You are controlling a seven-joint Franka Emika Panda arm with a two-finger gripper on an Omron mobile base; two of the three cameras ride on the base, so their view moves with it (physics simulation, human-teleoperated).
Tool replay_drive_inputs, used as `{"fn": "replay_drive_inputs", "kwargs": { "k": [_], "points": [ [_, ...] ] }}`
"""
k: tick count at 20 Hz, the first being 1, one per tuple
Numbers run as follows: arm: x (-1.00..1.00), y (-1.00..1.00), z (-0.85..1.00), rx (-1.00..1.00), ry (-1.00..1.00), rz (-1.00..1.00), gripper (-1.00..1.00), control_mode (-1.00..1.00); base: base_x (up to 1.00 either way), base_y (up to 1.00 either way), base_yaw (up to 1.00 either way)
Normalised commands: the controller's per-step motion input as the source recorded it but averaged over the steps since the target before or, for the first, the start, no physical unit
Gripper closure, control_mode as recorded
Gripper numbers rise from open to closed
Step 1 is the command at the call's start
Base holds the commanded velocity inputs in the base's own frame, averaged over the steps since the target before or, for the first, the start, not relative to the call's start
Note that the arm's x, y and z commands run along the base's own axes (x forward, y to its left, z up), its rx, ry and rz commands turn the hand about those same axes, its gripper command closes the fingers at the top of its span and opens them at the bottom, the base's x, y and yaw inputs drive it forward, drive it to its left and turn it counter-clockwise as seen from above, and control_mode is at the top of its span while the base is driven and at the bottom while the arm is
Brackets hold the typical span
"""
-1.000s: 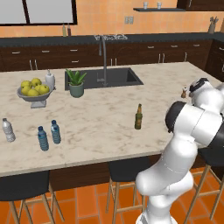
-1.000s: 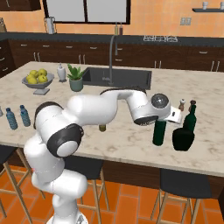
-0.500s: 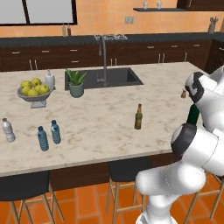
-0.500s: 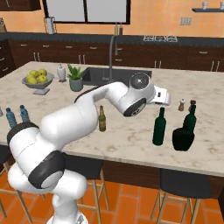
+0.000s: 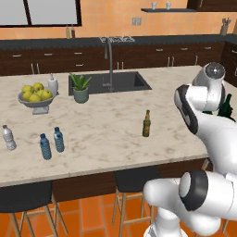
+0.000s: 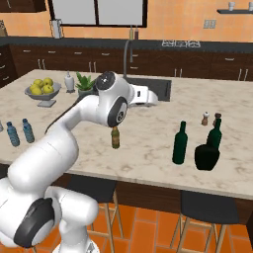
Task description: Move the plastic bottles in the middle to the plastics group, and the glass bottles in the middle to the glass group.
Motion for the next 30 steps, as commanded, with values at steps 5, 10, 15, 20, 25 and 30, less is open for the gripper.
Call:
{"fn": "replay_drive_inputs", "kwargs": {
  "k": [5,10,15,20,25,30],
  "points": [
    [-0.17,1.00,0.08,-0.02,-0.05,0.09,-1.00,-1.00,0.00,0.00,0.00],
    [-0.02,1.00,-0.01,0.06,-0.14,0.04,-1.00,-1.00,0.00,0.00,0.00],
    [0.25,0.55,0.14,0.05,-0.02,0.00,-1.00,-1.00,0.00,0.00,0.00],
    [0.04,0.00,0.22,0.10,0.04,0.04,-1.00,-1.00,0.00,0.00,0.00],
    [0.28,0.00,-0.35,0.03,0.46,0.10,-1.00,-1.00,0.00,0.00,0.00],
    [0.19,0.13,-0.75,0.00,0.26,0.05,-1.00,-1.00,0.00,0.00,0.00]
  ]
}}
